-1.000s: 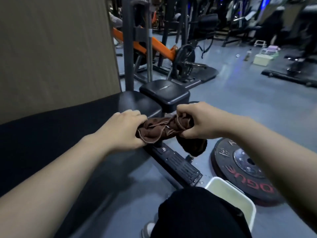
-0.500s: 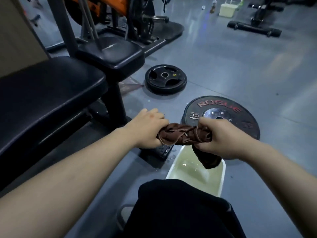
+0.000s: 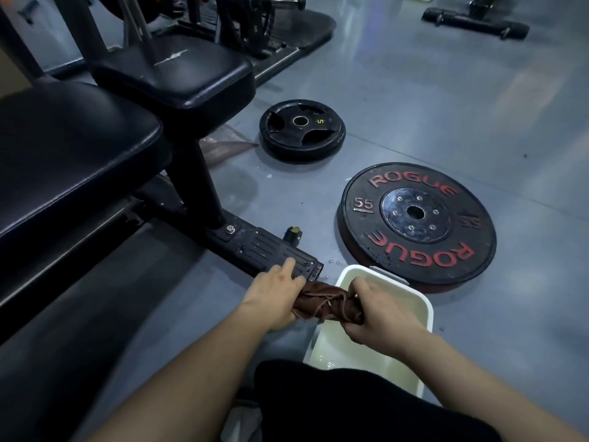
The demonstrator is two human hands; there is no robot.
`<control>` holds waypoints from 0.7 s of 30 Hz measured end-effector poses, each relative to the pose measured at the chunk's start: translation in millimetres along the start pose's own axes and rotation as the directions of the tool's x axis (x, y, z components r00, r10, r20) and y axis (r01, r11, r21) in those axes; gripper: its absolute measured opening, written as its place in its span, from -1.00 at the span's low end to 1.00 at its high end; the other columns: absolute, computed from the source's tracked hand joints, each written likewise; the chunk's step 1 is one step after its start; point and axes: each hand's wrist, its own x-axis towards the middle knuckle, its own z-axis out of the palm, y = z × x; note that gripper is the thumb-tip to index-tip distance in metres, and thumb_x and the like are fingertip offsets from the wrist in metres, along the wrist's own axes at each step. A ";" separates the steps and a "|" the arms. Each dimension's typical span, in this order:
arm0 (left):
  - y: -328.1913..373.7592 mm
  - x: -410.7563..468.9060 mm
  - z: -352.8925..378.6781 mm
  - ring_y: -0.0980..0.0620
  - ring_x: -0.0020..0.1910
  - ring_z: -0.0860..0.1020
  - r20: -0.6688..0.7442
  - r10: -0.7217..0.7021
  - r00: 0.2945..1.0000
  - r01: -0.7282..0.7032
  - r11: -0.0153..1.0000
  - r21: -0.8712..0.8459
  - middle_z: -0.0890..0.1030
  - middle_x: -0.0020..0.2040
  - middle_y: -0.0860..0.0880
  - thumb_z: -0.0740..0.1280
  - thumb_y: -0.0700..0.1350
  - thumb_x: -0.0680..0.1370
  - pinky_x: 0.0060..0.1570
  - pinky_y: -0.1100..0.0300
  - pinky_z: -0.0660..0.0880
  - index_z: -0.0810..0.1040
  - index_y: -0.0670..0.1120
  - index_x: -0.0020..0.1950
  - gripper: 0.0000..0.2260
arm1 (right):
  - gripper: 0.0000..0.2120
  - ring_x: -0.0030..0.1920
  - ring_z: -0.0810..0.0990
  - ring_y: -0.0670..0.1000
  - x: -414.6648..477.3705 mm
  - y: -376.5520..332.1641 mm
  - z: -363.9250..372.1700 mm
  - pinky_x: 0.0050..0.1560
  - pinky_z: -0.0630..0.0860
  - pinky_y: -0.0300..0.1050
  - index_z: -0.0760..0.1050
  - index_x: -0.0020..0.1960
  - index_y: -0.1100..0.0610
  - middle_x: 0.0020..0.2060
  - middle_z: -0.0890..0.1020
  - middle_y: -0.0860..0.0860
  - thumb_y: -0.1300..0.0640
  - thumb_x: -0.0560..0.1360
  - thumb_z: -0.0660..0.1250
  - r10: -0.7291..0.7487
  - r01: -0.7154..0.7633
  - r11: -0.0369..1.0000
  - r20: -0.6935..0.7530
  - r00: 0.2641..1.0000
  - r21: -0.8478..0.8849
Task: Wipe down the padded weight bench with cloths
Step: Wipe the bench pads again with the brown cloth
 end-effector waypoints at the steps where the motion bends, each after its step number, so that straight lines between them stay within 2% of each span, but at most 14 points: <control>1: 0.7 2.8 3.9 -0.11 0.05 0.45 0.020 -0.013 1.000 0.013 1.000 -0.012 0.29 0.20 -0.10 0.38 0.10 0.51 -0.16 0.04 0.37 0.44 -0.06 0.21 -0.63 | -0.71 -0.19 0.41 0.06 2.1 1.2 2.4 -0.39 0.19 -0.18 0.28 -0.02 0.06 -0.11 0.43 -0.02 0.01 0.43 0.37 0.012 -0.012 1.000 0.005 1.000 0.018; 6: 7.0 15.3 13.3 -0.14 0.08 0.47 0.109 -0.026 0.994 0.033 0.998 -0.062 0.31 0.22 -0.12 0.40 0.01 0.53 -0.05 -0.03 0.48 0.42 -0.09 0.27 -0.61 | -0.68 -0.24 0.39 0.05 11.1 12.9 18.8 -0.40 0.19 -0.19 0.25 -0.05 0.07 -0.17 0.44 -0.01 0.02 0.41 0.38 0.056 -0.058 0.997 0.036 0.998 0.050; 11: 16.1 29.0 22.3 -0.21 0.13 0.52 0.216 -0.030 0.976 0.060 0.989 -0.135 0.33 0.28 -0.16 0.44 -0.16 0.51 0.05 -0.04 0.50 0.36 -0.14 0.32 -0.56 | -0.66 -0.26 0.45 0.05 16.0 21.9 37.1 -0.32 0.33 -0.04 0.22 -0.08 0.02 -0.25 0.44 -0.08 -0.05 0.38 0.37 0.124 -0.127 0.989 0.049 0.991 0.074; 14: 21.9 34.2 31.3 -0.24 0.13 0.54 0.228 -0.025 0.973 0.071 0.978 -0.195 0.32 0.30 -0.18 0.44 -0.23 0.50 0.04 -0.02 0.48 0.33 -0.16 0.34 -0.53 | -0.61 -0.22 0.46 0.04 17.7 22.9 48.7 -0.26 0.40 -0.02 0.21 -0.11 -0.01 -0.21 0.43 -0.09 -0.11 0.36 0.41 0.177 -0.182 0.977 0.059 0.982 0.110; 17: 26.1 36.0 38.1 -0.24 0.14 0.54 0.222 -0.014 0.975 0.064 0.973 -0.220 0.32 0.32 -0.20 0.41 -0.30 0.51 0.05 -0.01 0.47 0.31 -0.18 0.35 -0.53 | -0.58 -0.20 0.48 0.02 21.0 20.5 55.5 -0.29 0.36 -0.07 0.23 -0.11 -0.02 -0.15 0.44 -0.08 -0.15 0.35 0.45 0.204 -0.214 0.966 0.084 0.975 0.146; 21: 24.2 36.2 41.5 -0.22 0.17 0.54 0.215 0.015 0.976 0.033 0.976 -0.216 0.34 0.31 -0.20 0.42 -0.28 0.50 0.09 -0.02 0.49 0.29 -0.17 0.35 -0.51 | -0.50 -0.14 0.46 0.04 23.7 18.6 55.0 -0.22 0.35 -0.08 0.22 -0.06 -0.02 -0.08 0.39 -0.07 -0.21 0.30 0.47 0.187 -0.194 0.978 0.084 0.979 0.083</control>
